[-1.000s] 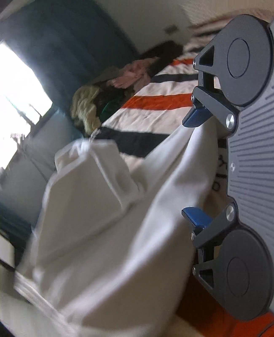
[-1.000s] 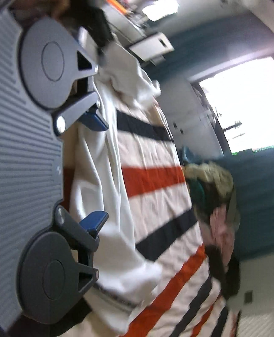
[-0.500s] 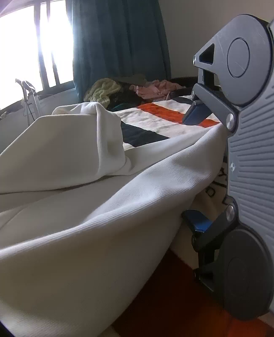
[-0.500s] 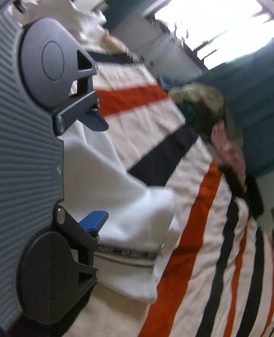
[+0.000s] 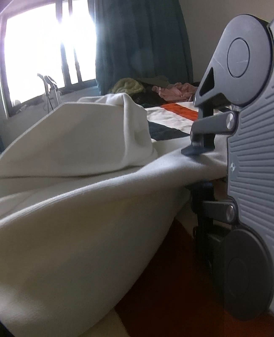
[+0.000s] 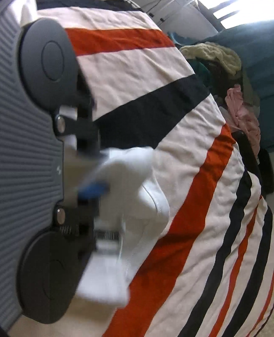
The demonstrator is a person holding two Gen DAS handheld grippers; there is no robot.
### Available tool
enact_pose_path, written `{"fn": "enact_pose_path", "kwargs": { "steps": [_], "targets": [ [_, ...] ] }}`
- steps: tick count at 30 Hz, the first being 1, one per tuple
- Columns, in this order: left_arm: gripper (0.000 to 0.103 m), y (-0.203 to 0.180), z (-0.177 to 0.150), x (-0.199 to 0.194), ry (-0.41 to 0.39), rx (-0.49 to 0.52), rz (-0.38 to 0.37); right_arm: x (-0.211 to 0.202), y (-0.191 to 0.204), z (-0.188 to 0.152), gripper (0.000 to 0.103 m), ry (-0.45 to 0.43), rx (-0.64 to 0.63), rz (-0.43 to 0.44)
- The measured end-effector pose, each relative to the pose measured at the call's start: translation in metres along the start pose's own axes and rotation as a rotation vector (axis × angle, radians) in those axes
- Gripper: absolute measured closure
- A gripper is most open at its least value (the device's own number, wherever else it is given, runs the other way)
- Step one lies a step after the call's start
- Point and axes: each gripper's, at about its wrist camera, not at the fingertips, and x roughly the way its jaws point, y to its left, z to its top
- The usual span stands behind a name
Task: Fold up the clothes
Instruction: 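Release the garment onto the bed and smooth it with the right gripper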
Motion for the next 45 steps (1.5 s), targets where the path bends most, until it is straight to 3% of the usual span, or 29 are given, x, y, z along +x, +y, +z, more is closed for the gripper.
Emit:
{"fn": "enact_pose_path", "kwargs": {
  "steps": [3,6,11,16,18,23,25,27,30,32,34,35,36,38,40,45],
  "targets": [
    [0.084,0.0,0.005,0.001,-0.005,-0.007,-0.023,-0.013,0.013,0.024,0.092,-0.028,0.007,0.023],
    [0.086,0.0,0.009,0.002,-0.01,-0.01,-0.045,-0.044,0.033,0.064,0.093,-0.119,-0.008,0.07],
    [0.088,0.003,0.011,-0.006,0.003,-0.025,-0.082,-0.113,0.035,0.124,0.093,-0.313,0.115,0.288],
    [0.088,0.005,0.011,-0.006,0.012,-0.017,-0.064,-0.137,-0.01,0.113,0.094,-0.463,0.179,0.316],
    [0.088,0.005,0.009,-0.004,0.017,-0.007,-0.044,-0.119,-0.039,0.095,0.094,-0.413,0.218,0.27],
    [0.082,0.003,0.003,-0.001,0.02,0.06,0.036,-0.064,-0.115,0.036,0.092,-0.163,0.243,0.035],
    [0.074,-0.003,-0.001,-0.005,0.009,0.128,0.076,-0.053,-0.143,0.016,0.092,-0.082,0.249,-0.01],
    [0.056,-0.01,-0.006,-0.008,-0.003,0.2,0.127,-0.055,-0.159,0.013,0.091,-0.037,0.291,0.028],
    [0.039,-0.024,-0.023,-0.017,-0.004,0.333,0.18,-0.071,-0.158,0.012,0.091,-0.06,0.297,0.084],
    [0.021,-0.037,-0.042,-0.022,-0.019,0.449,0.214,-0.08,-0.147,0.014,0.088,-0.066,0.27,0.119],
    [0.018,-0.054,-0.059,-0.026,-0.05,0.584,0.221,-0.091,-0.13,0.011,0.066,-0.057,0.226,0.161],
    [0.016,-0.064,-0.067,-0.029,-0.066,0.652,0.217,-0.097,-0.122,0.01,0.04,-0.052,0.201,0.183],
    [0.015,-0.074,-0.078,-0.025,-0.075,0.728,0.208,-0.103,-0.113,0.009,0.025,-0.066,0.177,0.203],
    [0.014,-0.094,-0.1,-0.016,-0.093,0.88,0.188,-0.116,-0.098,0.007,0.026,-0.101,0.133,0.232],
    [0.007,-0.105,-0.13,-0.013,-0.139,0.966,0.155,-0.129,-0.084,0.003,0.025,-0.143,0.093,0.259],
    [0.002,-0.138,-0.191,0.023,-0.21,1.055,0.131,-0.151,-0.055,-0.014,0.025,-0.204,0.011,0.32]
  ]
}}
